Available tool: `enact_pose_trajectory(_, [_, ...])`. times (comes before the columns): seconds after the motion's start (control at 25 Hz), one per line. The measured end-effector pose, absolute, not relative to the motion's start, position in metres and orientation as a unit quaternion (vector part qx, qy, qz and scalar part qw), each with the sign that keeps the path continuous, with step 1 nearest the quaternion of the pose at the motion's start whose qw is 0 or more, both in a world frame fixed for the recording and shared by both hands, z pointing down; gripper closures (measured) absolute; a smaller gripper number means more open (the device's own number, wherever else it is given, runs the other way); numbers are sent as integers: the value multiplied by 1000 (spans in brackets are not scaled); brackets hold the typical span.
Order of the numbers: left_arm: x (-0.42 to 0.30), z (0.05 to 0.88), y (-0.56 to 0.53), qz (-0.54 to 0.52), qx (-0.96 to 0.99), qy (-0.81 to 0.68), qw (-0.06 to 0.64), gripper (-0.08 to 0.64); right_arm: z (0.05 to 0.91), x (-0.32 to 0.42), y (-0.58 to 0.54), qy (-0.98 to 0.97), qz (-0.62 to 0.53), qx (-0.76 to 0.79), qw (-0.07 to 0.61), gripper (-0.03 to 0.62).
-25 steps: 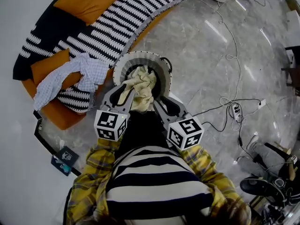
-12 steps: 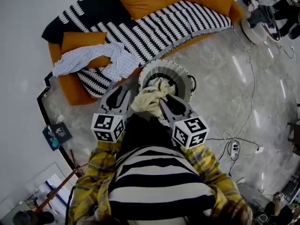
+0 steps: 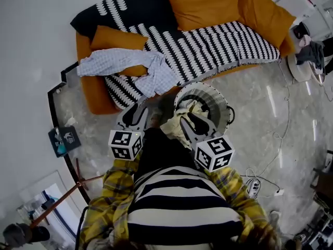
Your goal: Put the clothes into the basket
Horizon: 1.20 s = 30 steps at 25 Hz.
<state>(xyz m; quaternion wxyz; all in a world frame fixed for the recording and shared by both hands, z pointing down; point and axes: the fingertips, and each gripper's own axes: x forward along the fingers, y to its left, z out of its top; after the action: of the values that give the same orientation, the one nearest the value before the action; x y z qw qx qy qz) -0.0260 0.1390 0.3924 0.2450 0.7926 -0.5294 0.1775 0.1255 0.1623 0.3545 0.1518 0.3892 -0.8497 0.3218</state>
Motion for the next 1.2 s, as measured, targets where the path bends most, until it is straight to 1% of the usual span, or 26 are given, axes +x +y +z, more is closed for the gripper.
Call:
enact_pose_trajectory(0.56, [-104,455,5,224,792,-493,281,400,387,39,57,-824,360,387,204,466])
enact_pose_trajectory(1.0, [-135,510,-61,277,790,-459,296,391,418,19,12,-787,404,403,234,466])
enact_pose_trajectory(1.2, [-141,537,-82,301,789,-447,293,358,434,20,8,-775,415,407,247,466])
